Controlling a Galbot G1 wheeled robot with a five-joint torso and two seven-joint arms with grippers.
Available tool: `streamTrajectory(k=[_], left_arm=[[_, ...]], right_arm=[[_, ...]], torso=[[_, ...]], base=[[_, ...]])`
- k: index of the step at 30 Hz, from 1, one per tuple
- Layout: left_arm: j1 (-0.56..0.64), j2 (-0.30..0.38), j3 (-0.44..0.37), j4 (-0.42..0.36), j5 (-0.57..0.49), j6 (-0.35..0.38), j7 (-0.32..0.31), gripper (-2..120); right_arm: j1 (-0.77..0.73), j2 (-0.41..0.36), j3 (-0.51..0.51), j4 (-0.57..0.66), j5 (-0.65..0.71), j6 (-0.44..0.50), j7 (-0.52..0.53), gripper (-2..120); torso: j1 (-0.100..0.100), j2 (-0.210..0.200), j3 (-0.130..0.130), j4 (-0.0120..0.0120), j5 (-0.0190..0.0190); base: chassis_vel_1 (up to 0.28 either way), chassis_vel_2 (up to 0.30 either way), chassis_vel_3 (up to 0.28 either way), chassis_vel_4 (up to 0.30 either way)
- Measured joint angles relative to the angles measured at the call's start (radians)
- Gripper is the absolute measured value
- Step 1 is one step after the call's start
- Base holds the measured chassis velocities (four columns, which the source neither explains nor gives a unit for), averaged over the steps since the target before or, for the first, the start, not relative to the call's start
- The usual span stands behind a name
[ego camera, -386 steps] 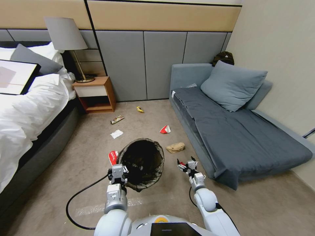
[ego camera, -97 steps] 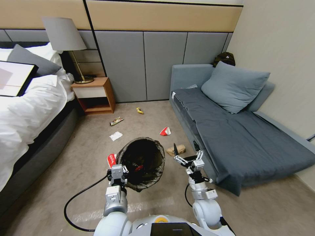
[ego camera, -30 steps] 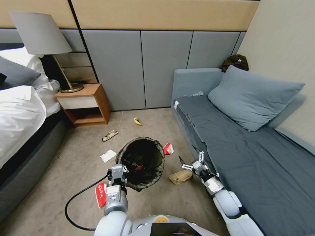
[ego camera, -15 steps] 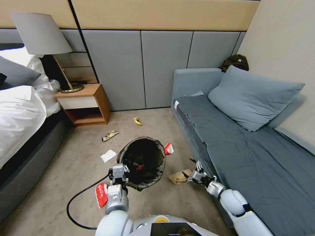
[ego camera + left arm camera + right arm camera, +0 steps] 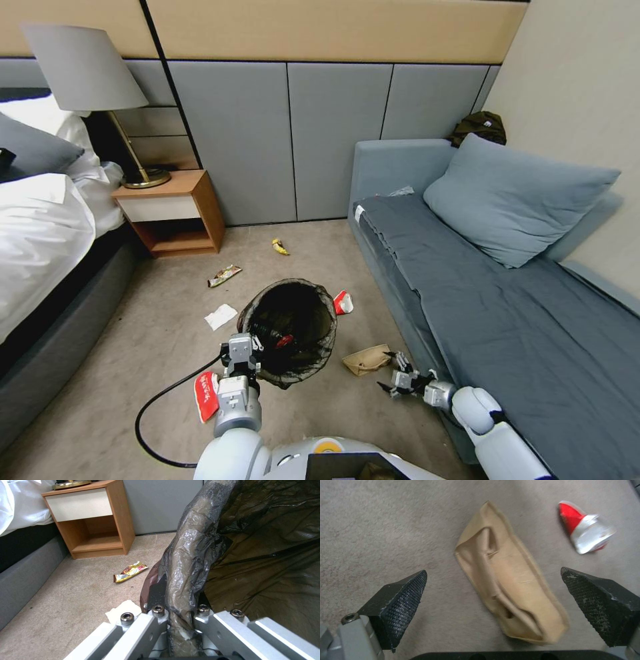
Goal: Pick up the trash bin, then pick up the garbage from the floor and place it into the trash bin.
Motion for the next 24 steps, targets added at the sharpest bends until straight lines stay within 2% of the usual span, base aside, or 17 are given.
streamTrajectory(k=[11, 24], left_arm=[[0.006, 0.001, -0.002, -0.003, 0.003, 0.0, -0.001, 0], [0.016, -0.002, -0.009, -0.008, 0.01, 0.001, -0.002, 0]], right_arm=[[0.077, 0.037, -0.041, -0.11, -0.009, 0.006, 0.017, 100], [0.201, 0.04, -0.08, -0.247, 0.002, 0.013, 0.053, 100]], torso=[[0.0, 0.0, 0.0, -0.0008, 0.0003], [0.0, 0.0, 0.0, -0.0003, 0.0003]], base=[[0.0, 0.0, 0.0, 0.0], [0.0, 0.0, 0.0, 0.0]])
